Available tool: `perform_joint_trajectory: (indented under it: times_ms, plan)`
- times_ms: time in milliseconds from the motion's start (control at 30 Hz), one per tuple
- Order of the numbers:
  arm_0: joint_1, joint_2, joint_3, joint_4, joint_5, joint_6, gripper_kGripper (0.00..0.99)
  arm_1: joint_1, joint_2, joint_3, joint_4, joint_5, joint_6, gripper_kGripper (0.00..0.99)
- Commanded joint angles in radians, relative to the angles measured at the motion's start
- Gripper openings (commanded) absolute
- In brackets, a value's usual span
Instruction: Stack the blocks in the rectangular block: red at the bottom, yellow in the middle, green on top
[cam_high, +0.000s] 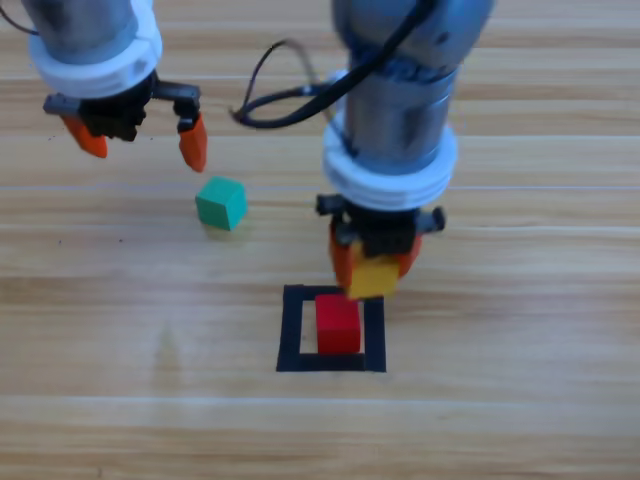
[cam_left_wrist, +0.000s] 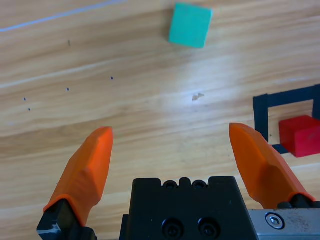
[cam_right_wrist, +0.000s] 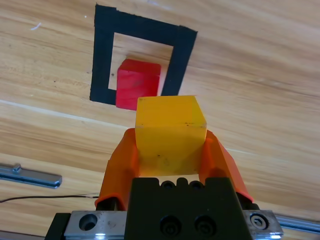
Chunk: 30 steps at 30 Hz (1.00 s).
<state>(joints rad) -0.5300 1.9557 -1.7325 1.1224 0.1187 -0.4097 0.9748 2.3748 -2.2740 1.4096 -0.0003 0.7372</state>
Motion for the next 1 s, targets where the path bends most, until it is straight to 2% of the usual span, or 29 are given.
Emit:
perform_joint_trajectory:
  times_ms: [33, 300, 967, 1000]
  plan:
    - [0.099, 0.114, -0.117, 0.005, -0.042, 0.091, 0.990, 0.024, 0.115, -0.067, 0.025, 0.072, 0.059, 0.000]
    - [0.117, 0.204, -0.223, 0.040, -0.071, 0.126, 0.989, 0.024, 0.170, -0.145, 0.058, 0.098, 0.102, 0.000]
    - [0.117, 0.252, -0.248, 0.040, -0.108, 0.143, 0.990, 0.024, 0.244, -0.162, 0.068, 0.094, 0.106, 0.000]
    - [0.117, 0.255, -0.249, 0.040, -0.108, 0.143, 0.990, 0.024, 0.245, -0.165, 0.068, 0.095, 0.105, 0.028]
